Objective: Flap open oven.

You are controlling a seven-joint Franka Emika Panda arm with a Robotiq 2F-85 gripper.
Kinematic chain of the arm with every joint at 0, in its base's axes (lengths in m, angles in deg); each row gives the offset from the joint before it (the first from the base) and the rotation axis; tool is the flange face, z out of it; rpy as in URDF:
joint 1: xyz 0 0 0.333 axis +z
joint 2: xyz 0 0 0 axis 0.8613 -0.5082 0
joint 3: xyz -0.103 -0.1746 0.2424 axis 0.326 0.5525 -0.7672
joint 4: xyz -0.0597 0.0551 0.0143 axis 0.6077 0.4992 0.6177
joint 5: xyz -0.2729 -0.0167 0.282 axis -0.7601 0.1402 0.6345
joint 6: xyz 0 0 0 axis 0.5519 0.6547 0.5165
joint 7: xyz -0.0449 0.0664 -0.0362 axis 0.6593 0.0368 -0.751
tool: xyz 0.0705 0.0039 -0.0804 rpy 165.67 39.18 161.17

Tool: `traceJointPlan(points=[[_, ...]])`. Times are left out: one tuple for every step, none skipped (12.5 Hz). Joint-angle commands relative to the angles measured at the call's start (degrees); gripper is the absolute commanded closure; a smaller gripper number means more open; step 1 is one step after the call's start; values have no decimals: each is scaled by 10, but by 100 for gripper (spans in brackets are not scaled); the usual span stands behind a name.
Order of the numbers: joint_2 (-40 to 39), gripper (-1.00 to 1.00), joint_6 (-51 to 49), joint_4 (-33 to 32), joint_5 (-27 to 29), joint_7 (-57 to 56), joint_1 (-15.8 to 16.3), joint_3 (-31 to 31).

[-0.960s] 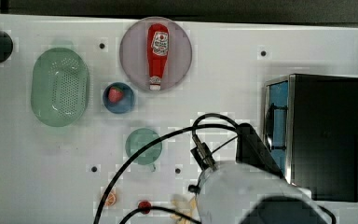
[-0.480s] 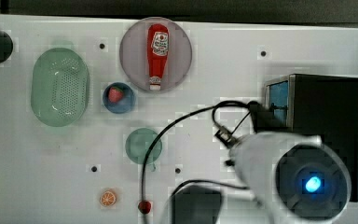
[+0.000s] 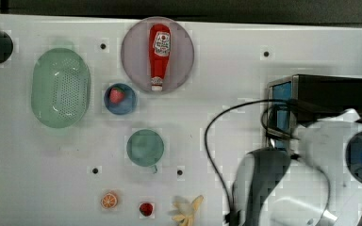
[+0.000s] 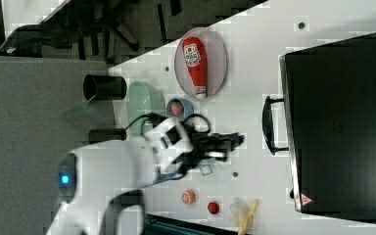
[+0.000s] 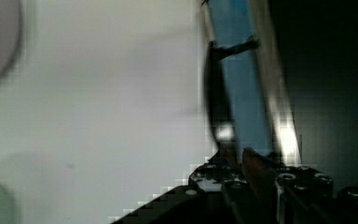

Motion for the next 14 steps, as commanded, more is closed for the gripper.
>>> traceJointPlan(points=[[-28,65,56,1,2,-170,-6,15],[-46,65,68,1,2,-171,-7,19],[-63,65,73,0,5,-170,-8,21],[-78,65,76,0,6,-170,-8,21],[-90,65,77,0,6,-170,-8,20],[-101,65,85,0,6,-169,-7,19],[-111,65,94,0,6,-169,-8,19],[-120,65,103,-1,6,-170,-7,19],[-128,65,106,-1,6,-169,-7,16],[-135,65,107,-1,6,-168,-7,13],[-138,65,107,-2,6,-168,-6,9],[-138,65,107,-2,6,-166,-6,5],[-138,65,107,-2,5,-156,-4,5],[-138,65,107,-3,1,-140,-2,5]])
